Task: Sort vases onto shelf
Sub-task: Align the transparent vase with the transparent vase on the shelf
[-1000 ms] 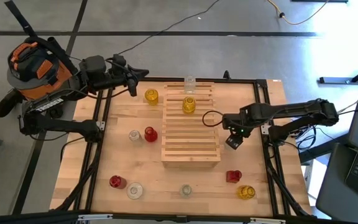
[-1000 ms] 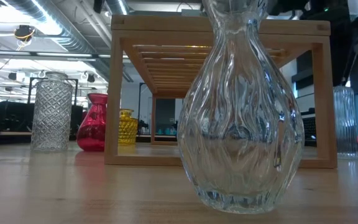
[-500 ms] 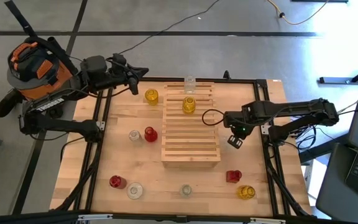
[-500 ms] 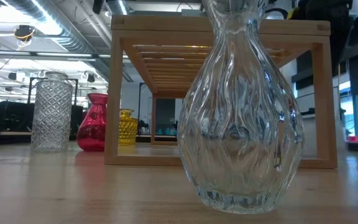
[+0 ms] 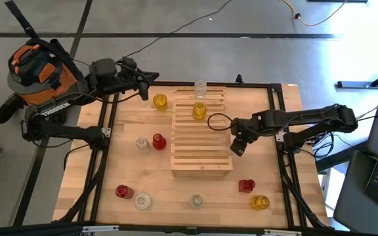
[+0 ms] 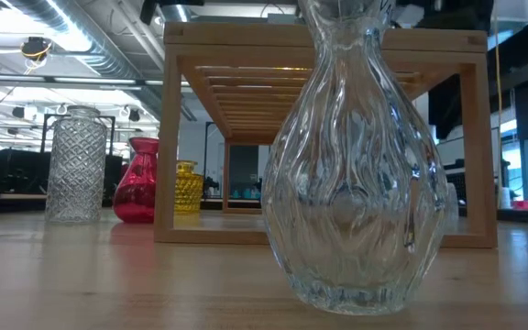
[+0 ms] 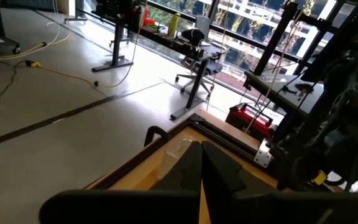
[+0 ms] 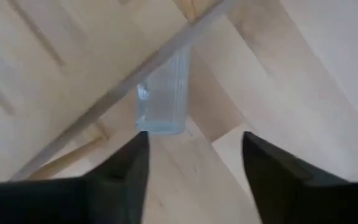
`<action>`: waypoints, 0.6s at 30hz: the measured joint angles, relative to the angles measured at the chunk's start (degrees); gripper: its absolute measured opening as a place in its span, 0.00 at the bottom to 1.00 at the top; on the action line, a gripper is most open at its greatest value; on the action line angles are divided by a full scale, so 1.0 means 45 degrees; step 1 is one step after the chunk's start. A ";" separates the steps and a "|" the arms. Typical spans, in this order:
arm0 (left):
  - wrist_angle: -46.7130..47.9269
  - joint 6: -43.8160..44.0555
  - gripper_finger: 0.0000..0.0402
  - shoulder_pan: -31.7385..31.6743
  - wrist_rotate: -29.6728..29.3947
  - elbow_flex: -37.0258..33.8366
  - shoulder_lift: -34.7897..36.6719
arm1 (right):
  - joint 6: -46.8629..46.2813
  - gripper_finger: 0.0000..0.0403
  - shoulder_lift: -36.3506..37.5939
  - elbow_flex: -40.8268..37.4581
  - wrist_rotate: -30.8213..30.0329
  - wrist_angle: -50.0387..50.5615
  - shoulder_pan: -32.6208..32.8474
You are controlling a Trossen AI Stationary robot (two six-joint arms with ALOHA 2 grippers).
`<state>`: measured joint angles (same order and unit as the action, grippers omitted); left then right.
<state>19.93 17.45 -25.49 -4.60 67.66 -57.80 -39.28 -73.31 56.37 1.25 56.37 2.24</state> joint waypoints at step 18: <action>0.0227 0.0460 0.00 -0.0001 0.0509 0.0000 0.0005 | -0.1554 0.63 0.4385 -0.6834 -0.1847 -0.7222 0.2210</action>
<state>20.95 19.52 -25.49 -2.31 67.66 -57.78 -46.28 -53.58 25.61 -7.07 23.87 12.18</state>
